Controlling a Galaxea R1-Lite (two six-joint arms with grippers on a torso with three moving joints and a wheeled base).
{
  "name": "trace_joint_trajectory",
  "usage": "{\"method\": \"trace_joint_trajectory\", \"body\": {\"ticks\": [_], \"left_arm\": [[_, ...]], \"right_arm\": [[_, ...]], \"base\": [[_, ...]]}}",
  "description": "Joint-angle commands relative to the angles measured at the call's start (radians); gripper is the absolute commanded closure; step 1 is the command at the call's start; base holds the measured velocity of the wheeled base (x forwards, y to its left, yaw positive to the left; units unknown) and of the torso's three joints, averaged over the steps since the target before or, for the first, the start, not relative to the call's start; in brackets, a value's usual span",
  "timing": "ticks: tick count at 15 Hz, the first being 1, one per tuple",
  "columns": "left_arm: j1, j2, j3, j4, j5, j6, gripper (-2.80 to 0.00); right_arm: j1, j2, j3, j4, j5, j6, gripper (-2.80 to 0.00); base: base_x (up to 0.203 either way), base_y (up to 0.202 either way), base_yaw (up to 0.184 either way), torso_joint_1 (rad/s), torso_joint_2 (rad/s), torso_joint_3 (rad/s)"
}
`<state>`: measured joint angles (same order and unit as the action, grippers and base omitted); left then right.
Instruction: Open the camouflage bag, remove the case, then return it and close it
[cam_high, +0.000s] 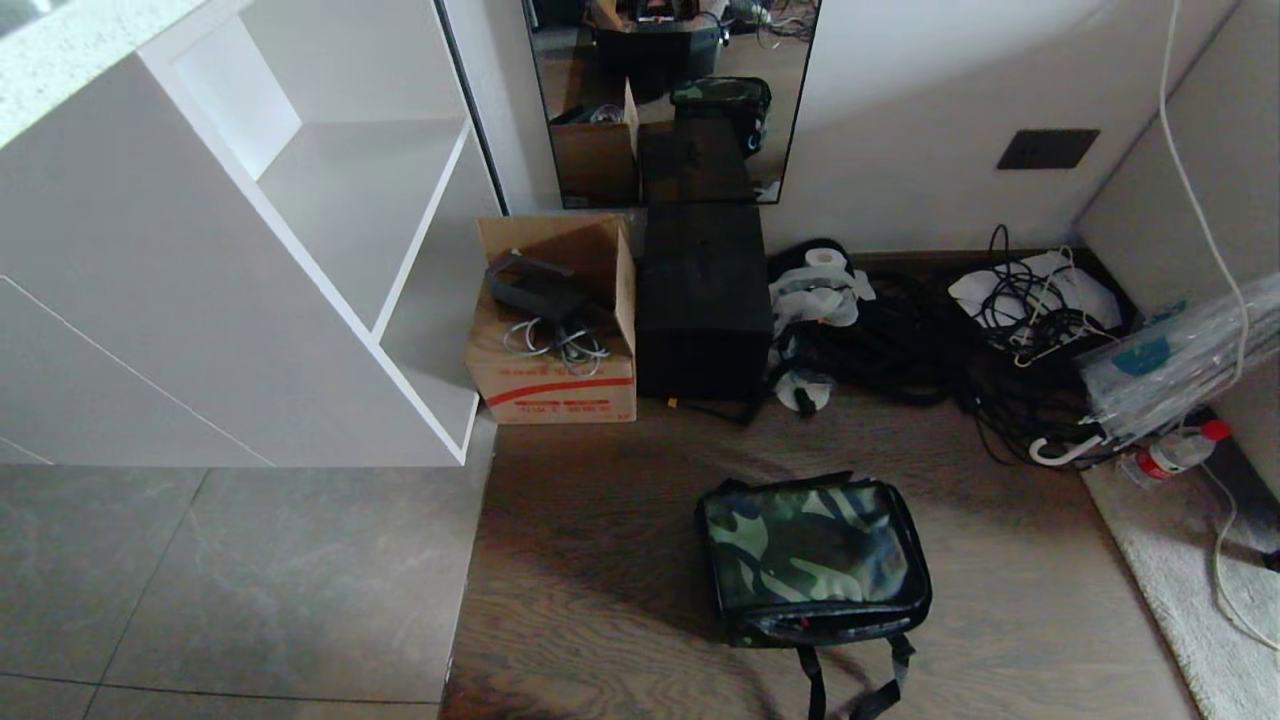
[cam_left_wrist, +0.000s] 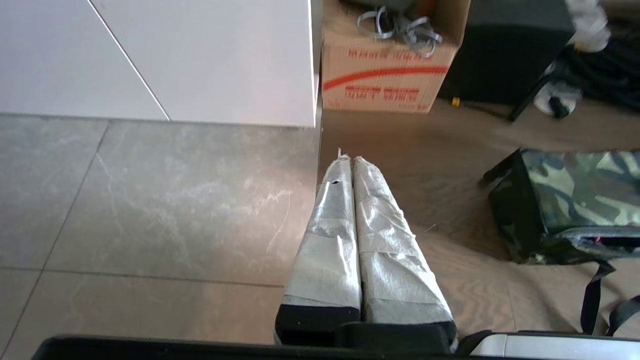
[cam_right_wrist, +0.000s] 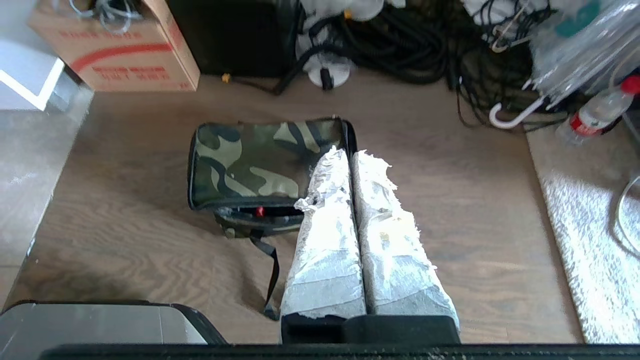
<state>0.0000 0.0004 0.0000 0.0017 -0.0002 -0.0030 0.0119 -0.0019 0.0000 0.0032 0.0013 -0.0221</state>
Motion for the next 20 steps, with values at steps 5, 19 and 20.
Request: {"method": "trace_joint_trajectory", "body": {"ticks": [5,19,20], "left_arm": [[0.0,0.0,0.0,0.0,0.0,0.0,0.0],[0.0,0.0,0.0,0.0,0.0,0.0,0.0],[0.0,0.0,0.0,0.0,0.0,0.001,0.0]], "right_arm": [[0.0,0.003,0.002,0.0,0.0,-0.001,0.0],[0.0,0.003,0.002,0.0,0.0,-0.001,0.0],[0.0,0.003,0.002,0.0,0.0,-0.001,0.0]], "base": [[0.0,0.0,0.0,0.002,0.0,0.201],[0.0,0.0,0.0,0.002,0.0,0.2],[0.0,0.0,0.0,0.006,0.01,0.203]]}}
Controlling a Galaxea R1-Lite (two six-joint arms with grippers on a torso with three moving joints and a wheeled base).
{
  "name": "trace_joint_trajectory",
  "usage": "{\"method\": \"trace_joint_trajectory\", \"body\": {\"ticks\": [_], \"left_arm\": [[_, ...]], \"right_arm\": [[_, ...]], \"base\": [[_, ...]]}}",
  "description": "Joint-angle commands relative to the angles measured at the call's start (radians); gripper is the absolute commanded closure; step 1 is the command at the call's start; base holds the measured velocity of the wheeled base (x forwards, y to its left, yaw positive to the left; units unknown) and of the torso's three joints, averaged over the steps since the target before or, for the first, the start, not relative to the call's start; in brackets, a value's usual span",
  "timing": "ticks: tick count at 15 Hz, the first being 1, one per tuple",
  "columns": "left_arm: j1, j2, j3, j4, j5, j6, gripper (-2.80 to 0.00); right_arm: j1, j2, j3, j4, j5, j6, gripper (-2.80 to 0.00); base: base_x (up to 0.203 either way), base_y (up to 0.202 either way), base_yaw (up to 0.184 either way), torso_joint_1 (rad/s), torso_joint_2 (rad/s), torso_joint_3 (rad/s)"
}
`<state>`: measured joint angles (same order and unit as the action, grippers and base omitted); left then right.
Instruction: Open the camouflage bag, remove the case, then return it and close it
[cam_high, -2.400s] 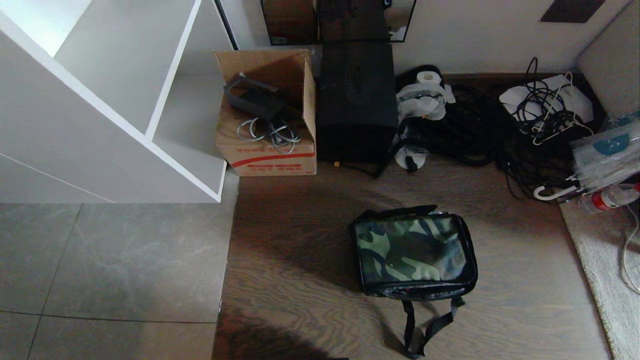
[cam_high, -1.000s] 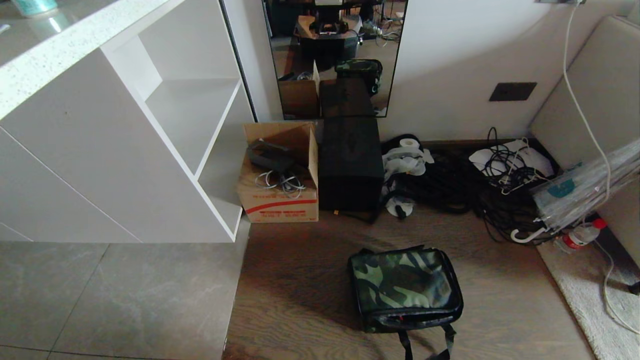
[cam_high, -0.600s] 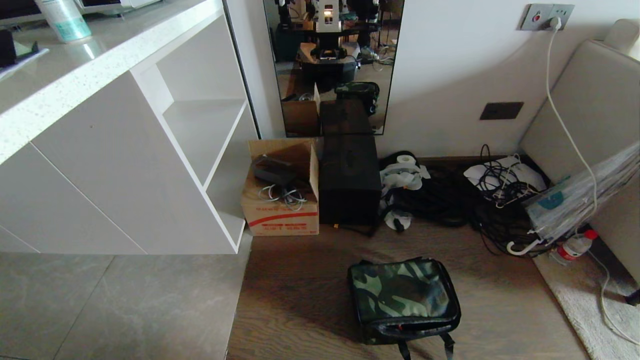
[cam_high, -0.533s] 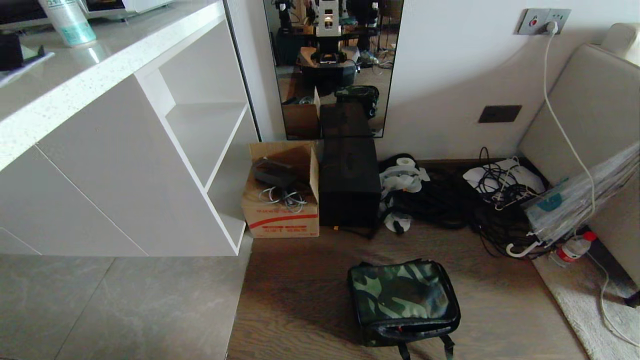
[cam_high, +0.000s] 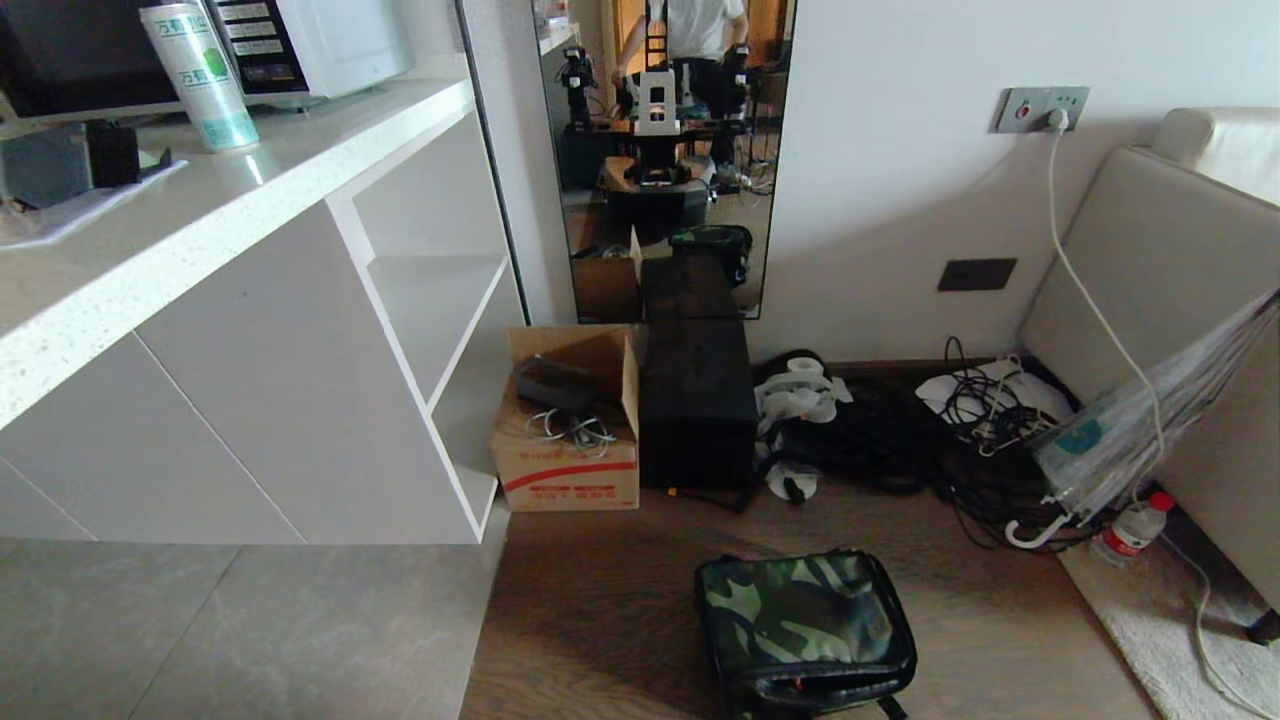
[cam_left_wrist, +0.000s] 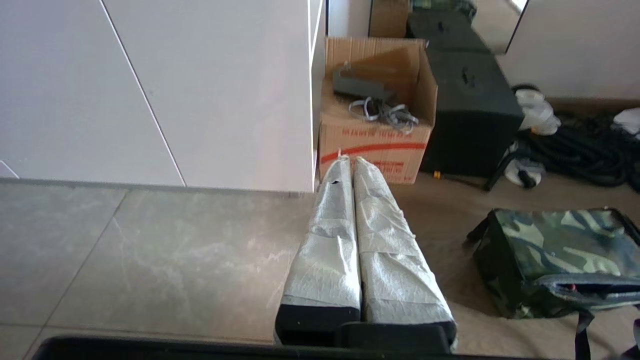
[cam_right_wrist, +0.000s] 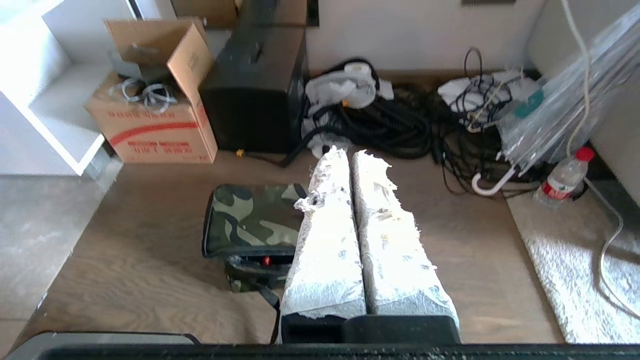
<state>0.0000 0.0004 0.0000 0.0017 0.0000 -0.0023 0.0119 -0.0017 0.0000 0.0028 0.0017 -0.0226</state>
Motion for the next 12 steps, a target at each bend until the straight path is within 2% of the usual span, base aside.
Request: {"method": "trace_joint_trajectory", "body": {"ticks": [1,12], "left_arm": [[0.0,0.0,0.0,0.0,0.0,-0.001,0.0],[0.0,0.0,0.0,0.0,0.0,0.001,0.0]], "right_arm": [[0.0,0.003,0.002,0.0,0.0,0.0,0.0],[0.0,0.003,0.002,0.0,0.0,0.0,0.0]], "base": [[0.0,0.0,0.0,0.002,0.01,0.203],[0.0,0.0,0.0,0.002,0.0,0.202]]}}
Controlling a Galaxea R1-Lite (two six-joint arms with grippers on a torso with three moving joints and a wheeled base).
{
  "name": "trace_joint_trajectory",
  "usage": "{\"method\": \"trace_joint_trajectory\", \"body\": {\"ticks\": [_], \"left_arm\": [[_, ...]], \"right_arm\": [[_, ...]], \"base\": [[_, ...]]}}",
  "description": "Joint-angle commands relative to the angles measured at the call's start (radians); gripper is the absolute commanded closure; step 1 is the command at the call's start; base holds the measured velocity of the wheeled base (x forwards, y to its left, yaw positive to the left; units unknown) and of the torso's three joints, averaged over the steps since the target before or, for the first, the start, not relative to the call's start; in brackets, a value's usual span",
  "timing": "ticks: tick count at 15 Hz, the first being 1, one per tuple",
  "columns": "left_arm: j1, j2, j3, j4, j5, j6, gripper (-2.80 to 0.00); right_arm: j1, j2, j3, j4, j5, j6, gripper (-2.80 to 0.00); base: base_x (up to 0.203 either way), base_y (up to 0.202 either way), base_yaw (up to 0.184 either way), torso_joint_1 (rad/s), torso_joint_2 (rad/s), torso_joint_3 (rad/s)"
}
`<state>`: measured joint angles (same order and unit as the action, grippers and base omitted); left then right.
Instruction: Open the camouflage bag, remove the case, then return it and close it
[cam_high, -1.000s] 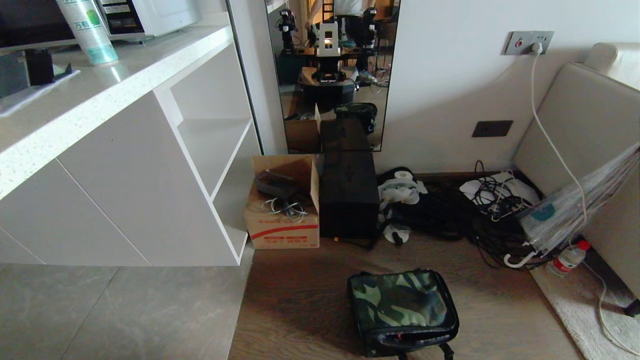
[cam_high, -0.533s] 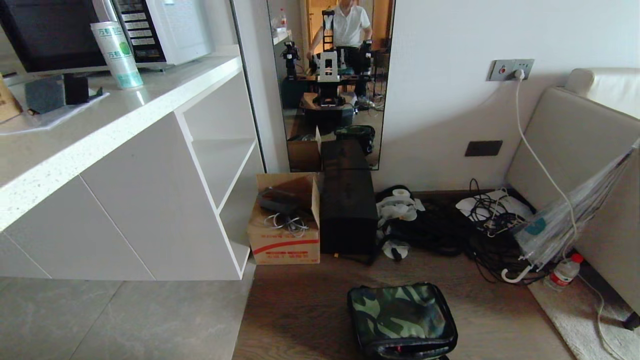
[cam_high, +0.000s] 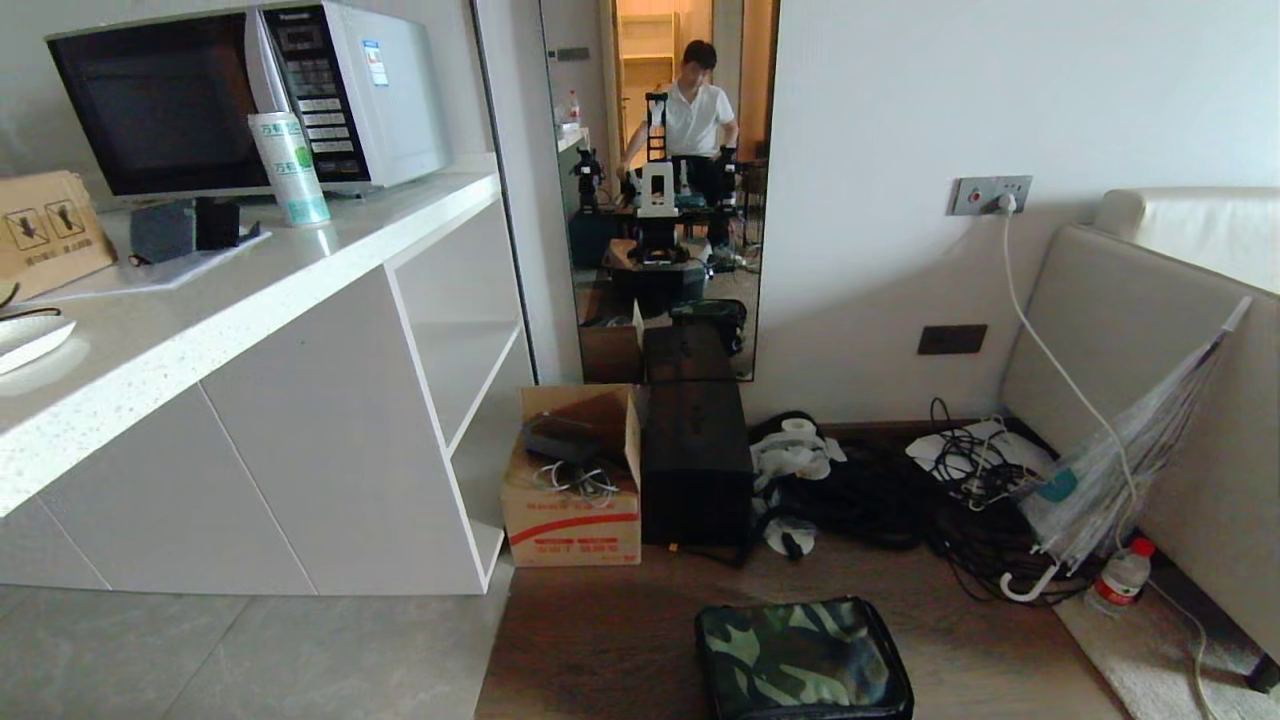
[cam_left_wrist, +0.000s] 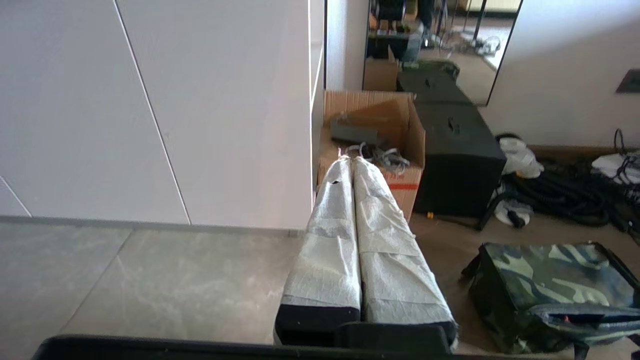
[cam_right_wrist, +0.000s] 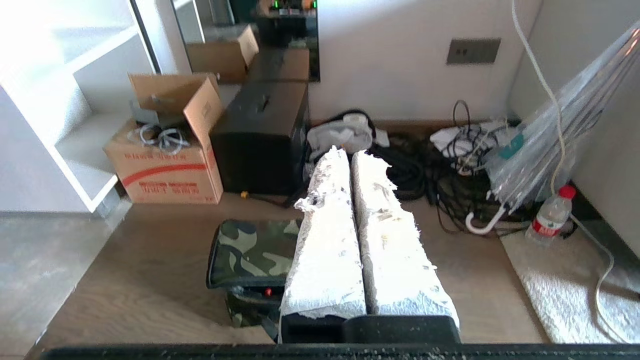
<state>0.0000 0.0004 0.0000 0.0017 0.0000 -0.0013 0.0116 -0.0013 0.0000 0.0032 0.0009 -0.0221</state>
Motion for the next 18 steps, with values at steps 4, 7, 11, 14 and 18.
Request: {"method": "trace_joint_trajectory", "body": {"ticks": [4,7,11,14,18], "left_arm": [[0.0,0.0,0.0,0.0,-0.001,0.001,0.0],[0.0,0.0,0.0,0.0,0.0,0.001,0.0],[0.0,0.0,0.0,0.0,0.0,0.001,0.0],[0.0,0.0,0.0,0.0,-0.001,0.001,0.0],[0.0,0.0,0.0,0.0,-0.001,0.001,0.0]], "right_arm": [[0.001,0.003,0.002,0.0,0.001,-0.001,0.0],[0.001,0.003,0.002,0.0,0.001,-0.001,0.0],[0.001,0.003,0.002,0.0,0.001,-0.001,0.0],[0.001,0.003,0.002,0.002,-0.001,0.001,0.0],[0.001,0.003,0.002,0.003,-0.001,-0.001,0.0]], "base": [[0.0,0.0,0.0,0.002,0.01,0.19],[0.0,0.0,0.0,0.002,0.0,0.051],[0.0,0.0,0.0,0.0,0.0,0.0],[0.0,0.0,0.0,0.0,0.0,0.0],[0.0,0.0,0.0,0.0,0.0,0.0]]}}
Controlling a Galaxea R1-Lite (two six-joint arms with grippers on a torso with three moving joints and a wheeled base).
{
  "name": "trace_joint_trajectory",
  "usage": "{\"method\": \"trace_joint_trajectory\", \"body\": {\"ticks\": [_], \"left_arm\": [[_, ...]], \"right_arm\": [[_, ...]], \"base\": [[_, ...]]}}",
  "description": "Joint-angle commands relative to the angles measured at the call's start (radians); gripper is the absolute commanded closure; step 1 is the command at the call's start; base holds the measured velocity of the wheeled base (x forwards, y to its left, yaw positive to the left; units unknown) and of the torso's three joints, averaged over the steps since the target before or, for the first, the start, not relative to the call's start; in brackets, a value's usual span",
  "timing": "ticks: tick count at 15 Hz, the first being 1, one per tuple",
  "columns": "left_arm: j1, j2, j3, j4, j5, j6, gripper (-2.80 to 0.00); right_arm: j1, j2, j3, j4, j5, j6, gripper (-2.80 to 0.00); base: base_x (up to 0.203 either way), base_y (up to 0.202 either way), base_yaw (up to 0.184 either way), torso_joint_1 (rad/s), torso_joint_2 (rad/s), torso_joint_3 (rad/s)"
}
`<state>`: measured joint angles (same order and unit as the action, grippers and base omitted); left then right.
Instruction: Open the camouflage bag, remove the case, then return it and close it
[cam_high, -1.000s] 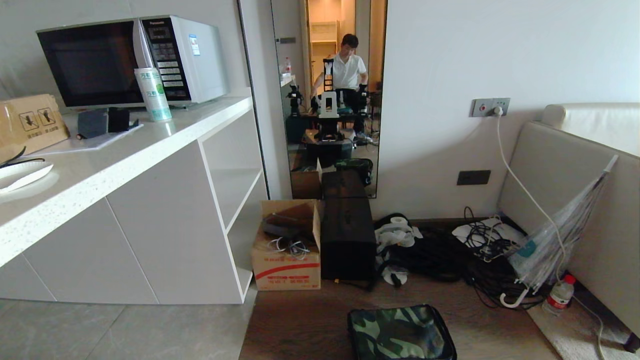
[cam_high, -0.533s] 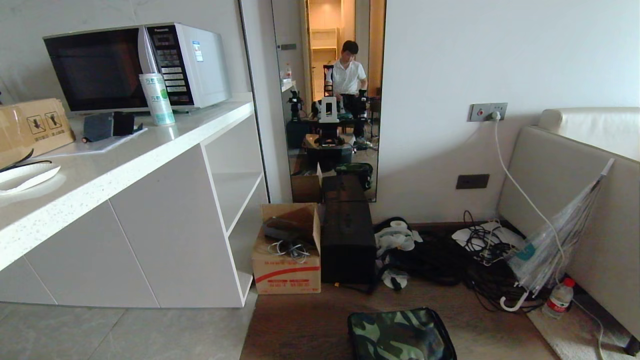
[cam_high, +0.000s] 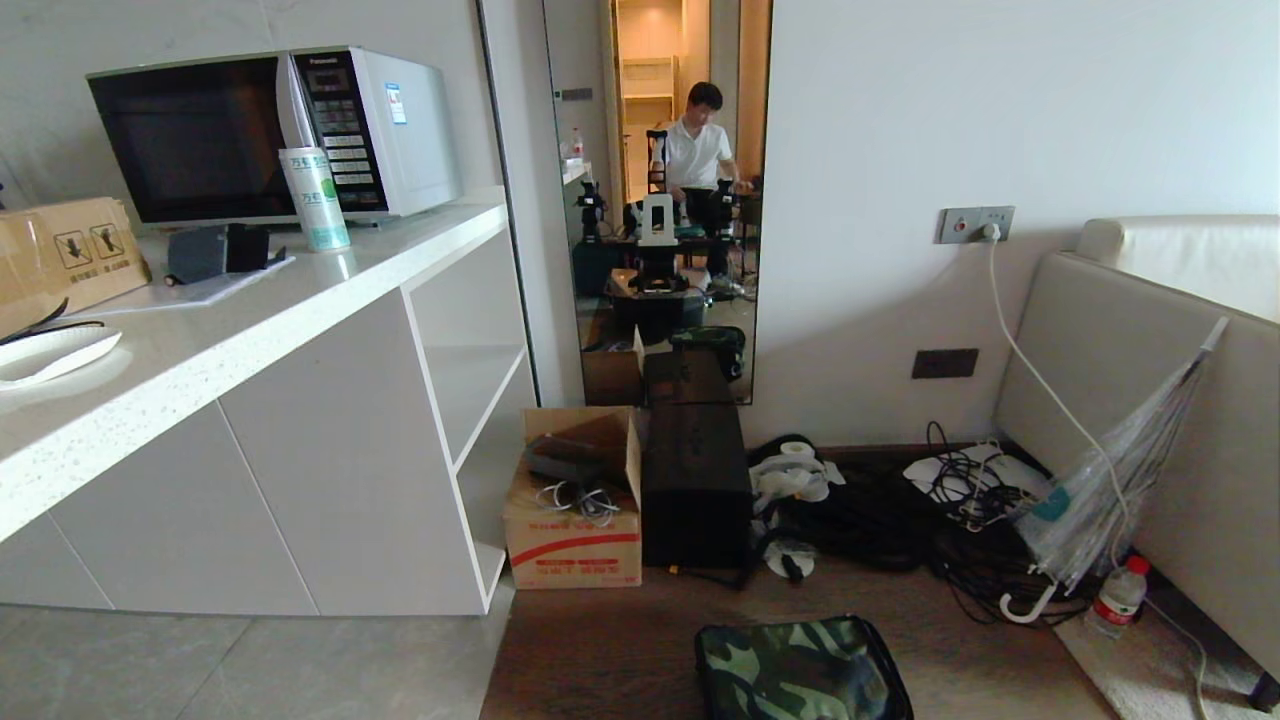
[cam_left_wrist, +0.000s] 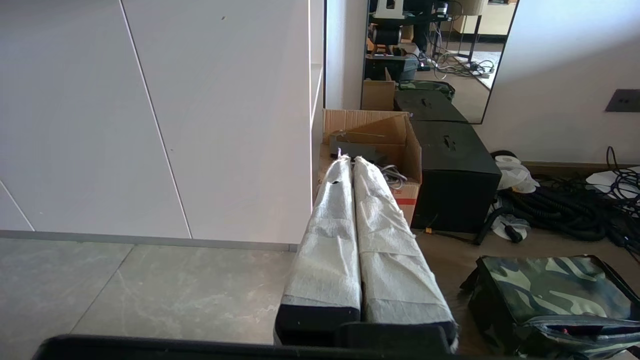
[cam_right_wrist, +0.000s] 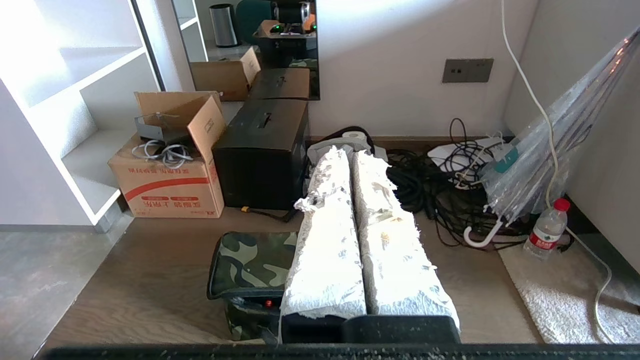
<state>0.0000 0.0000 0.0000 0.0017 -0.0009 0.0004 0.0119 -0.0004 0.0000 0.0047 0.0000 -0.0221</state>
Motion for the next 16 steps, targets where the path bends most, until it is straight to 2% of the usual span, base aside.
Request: {"method": "trace_joint_trajectory", "body": {"ticks": [1,16], "left_arm": [[0.0,0.0,0.0,0.0,-0.001,0.0,0.0],[0.0,0.0,0.0,0.0,0.001,0.0,0.0]], "right_arm": [[0.0,0.002,0.002,0.001,0.0,0.001,0.0],[0.0,0.001,0.002,0.001,0.002,-0.001,0.0]], "base": [[0.0,0.0,0.0,0.0,0.0,0.0],[0.0,0.0,0.0,0.0,0.0,0.0]]}}
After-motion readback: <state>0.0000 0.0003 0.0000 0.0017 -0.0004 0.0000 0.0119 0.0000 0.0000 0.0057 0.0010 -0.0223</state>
